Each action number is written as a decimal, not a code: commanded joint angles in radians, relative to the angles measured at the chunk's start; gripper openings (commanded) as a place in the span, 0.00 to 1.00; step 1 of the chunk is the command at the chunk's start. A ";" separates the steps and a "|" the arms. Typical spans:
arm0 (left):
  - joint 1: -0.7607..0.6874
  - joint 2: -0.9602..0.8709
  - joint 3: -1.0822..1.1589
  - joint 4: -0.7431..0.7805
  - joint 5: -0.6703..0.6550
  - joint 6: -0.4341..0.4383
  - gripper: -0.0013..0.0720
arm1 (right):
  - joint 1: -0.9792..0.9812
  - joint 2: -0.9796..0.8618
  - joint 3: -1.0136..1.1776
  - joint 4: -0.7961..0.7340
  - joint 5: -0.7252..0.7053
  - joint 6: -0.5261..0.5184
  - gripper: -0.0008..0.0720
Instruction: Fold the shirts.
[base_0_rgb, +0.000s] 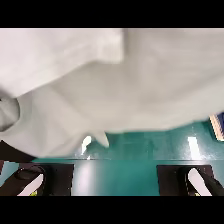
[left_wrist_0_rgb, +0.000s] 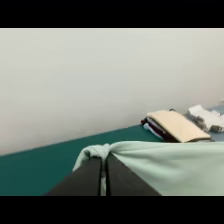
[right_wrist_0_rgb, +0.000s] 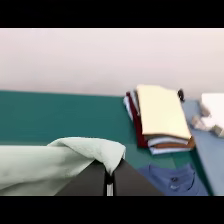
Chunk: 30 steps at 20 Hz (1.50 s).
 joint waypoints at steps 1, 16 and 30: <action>0.001 -0.088 -0.155 0.090 -0.044 -0.027 0.05 | -0.011 -0.134 -0.051 0.056 0.119 0.009 0.04; 0.007 -0.829 -0.235 0.093 0.267 0.001 0.05 | 0.286 -0.917 -0.079 -0.084 -0.010 0.027 0.04; 0.126 -0.827 -0.385 0.063 -0.121 0.175 0.05 | 0.392 -0.712 -0.527 -0.166 -0.221 0.028 0.04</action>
